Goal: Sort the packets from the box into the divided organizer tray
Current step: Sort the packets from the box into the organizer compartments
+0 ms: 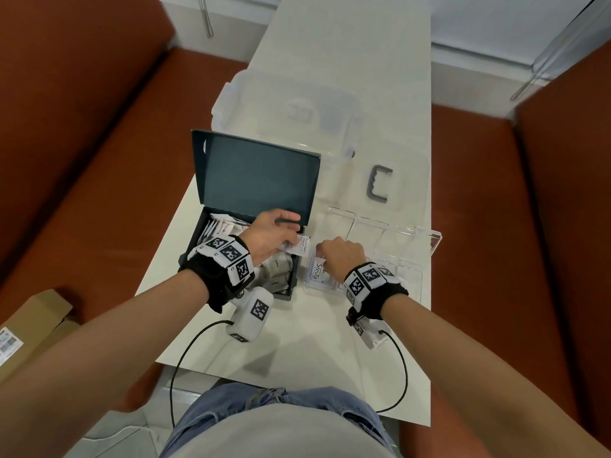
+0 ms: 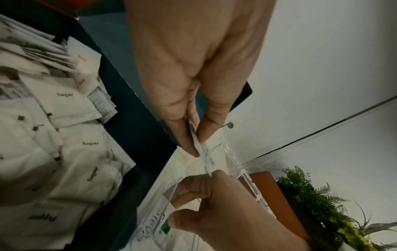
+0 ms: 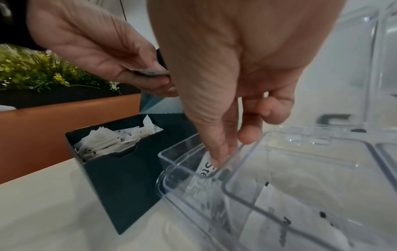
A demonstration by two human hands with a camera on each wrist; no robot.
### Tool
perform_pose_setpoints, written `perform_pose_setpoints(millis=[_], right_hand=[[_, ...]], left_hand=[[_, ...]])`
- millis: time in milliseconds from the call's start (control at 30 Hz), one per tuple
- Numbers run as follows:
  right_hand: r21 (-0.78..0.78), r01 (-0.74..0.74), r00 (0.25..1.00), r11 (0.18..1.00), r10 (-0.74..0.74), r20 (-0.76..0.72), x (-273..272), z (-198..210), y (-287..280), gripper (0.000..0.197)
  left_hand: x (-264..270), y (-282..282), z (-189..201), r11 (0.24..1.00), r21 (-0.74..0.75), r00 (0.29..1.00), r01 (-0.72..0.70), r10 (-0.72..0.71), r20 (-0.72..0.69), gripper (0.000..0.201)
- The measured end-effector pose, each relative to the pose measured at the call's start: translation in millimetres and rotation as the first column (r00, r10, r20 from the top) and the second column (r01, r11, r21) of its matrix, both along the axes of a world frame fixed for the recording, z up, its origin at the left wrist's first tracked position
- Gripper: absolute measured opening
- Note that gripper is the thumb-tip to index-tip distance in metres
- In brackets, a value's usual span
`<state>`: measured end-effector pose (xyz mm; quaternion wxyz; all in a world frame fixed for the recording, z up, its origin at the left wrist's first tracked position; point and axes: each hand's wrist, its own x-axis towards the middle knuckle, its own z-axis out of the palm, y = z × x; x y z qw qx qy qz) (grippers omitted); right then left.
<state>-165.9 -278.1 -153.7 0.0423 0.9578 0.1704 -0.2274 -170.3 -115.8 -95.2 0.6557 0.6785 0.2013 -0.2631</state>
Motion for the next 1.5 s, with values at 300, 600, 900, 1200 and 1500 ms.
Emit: perform_pose_setpoints(millis=[300, 600, 900, 1200, 1500], right_hand=[[-0.095, -0.101, 0.994, 0.99, 0.106, 0.04, -8.1, -7.0, -0.7, 0.023], [-0.073, -0.079, 0.996, 0.994, 0.082, 0.034, -16.9, -10.0, -2.8, 0.025], [0.033, -0.05, 0.997, 0.998, 0.048, 0.065, -17.9, -2.5, -14.1, 0.021], [0.0, -0.009, 1.0, 1.0, 0.009, 0.015, -18.0, -0.4, -6.9, 0.018], [0.766, 0.33, 0.897, 0.552, -0.436, -0.072, -17.0, 60.0, -24.6, 0.024]], left_hand=[[-1.3, -0.3, -3.6, 1.0, 0.027, 0.999, -0.001, 0.0, 0.043, 0.035], [-5.1, -0.6, -2.5, 1.0, 0.001, 0.999, -0.003, 0.003, 0.04, 0.012], [-4.8, -0.7, -8.3, 1.0, -0.024, 0.998, 0.014, -0.012, 0.061, 0.013], [-2.7, -3.5, -13.7, 0.999, 0.035, 0.997, -0.006, 0.003, 0.079, 0.015], [4.4, -9.7, -2.9, 1.0, -0.027, 0.986, -0.002, 0.007, 0.165, 0.016]])
